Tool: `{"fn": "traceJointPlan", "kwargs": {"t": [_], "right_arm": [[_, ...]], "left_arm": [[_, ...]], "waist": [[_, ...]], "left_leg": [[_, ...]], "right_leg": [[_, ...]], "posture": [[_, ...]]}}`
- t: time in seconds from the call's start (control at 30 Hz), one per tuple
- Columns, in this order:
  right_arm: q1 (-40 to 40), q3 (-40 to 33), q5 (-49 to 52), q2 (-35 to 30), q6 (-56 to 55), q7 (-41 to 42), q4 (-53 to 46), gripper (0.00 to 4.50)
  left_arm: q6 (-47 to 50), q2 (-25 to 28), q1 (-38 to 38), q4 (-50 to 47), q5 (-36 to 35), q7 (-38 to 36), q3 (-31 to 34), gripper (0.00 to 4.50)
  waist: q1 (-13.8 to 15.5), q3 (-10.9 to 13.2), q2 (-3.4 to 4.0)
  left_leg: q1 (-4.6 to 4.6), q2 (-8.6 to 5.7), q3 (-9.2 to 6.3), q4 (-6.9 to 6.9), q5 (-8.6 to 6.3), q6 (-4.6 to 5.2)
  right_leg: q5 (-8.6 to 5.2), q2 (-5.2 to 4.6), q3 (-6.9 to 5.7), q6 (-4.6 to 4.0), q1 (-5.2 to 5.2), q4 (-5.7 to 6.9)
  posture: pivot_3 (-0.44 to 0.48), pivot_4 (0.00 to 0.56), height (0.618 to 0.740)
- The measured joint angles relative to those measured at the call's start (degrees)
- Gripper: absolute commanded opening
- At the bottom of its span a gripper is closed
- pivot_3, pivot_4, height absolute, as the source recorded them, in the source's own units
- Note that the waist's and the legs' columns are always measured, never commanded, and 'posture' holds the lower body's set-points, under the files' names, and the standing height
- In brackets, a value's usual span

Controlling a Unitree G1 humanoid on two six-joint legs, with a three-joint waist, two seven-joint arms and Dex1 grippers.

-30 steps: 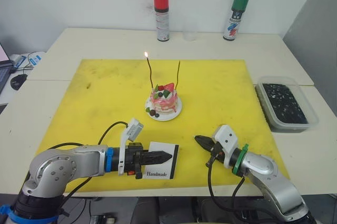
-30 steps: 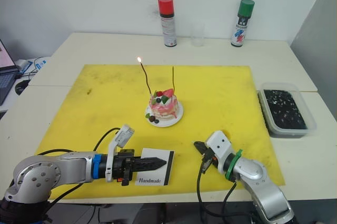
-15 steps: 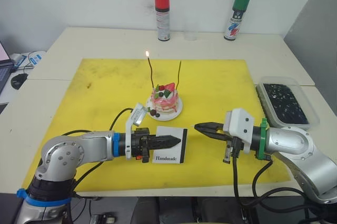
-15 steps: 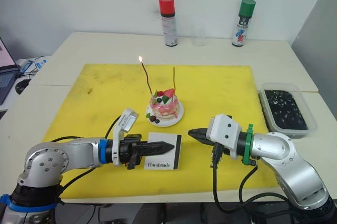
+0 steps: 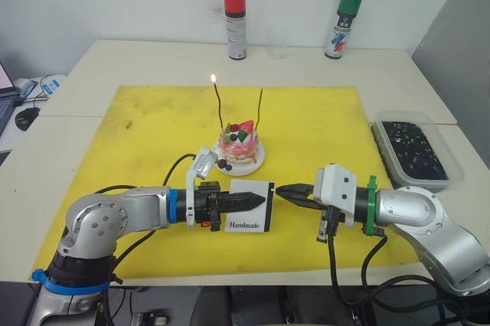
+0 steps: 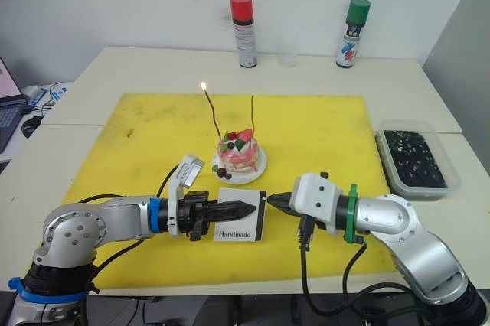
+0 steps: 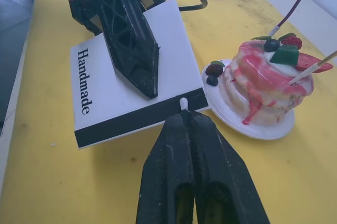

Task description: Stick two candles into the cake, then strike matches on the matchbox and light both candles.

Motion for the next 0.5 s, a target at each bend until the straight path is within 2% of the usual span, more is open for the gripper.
{"fn": "traceJointPlan", "kwargs": {"t": [0.3,0.5], "right_arm": [[-0.16,2.29,-2.08,0.37,-0.06,-0.24,1.02,0.03],[-2.69,3.23,-2.34,2.25,3.07,-2.17,2.27,0.03]], "left_arm": [[-0.07,0.03,0.68,-0.51,1.15,-0.07,-0.54,0.00],[-1.69,0.99,0.85,-2.59,4.87,-1.48,-1.38,0.00]], "waist": [[0.00,0.00,0.00],[0.00,0.00,0.00]], "left_leg": [[0.00,0.00,0.00,0.01,0.00,0.00],[0.00,0.00,0.00,0.02,0.00,0.00]], "right_leg": [[0.00,0.00,0.00,0.00,0.00,0.00],[0.01,0.00,0.01,-0.01,0.00,0.02]], "posture": [[0.000,0.150,0.740],[0.000,0.150,0.740]]}}
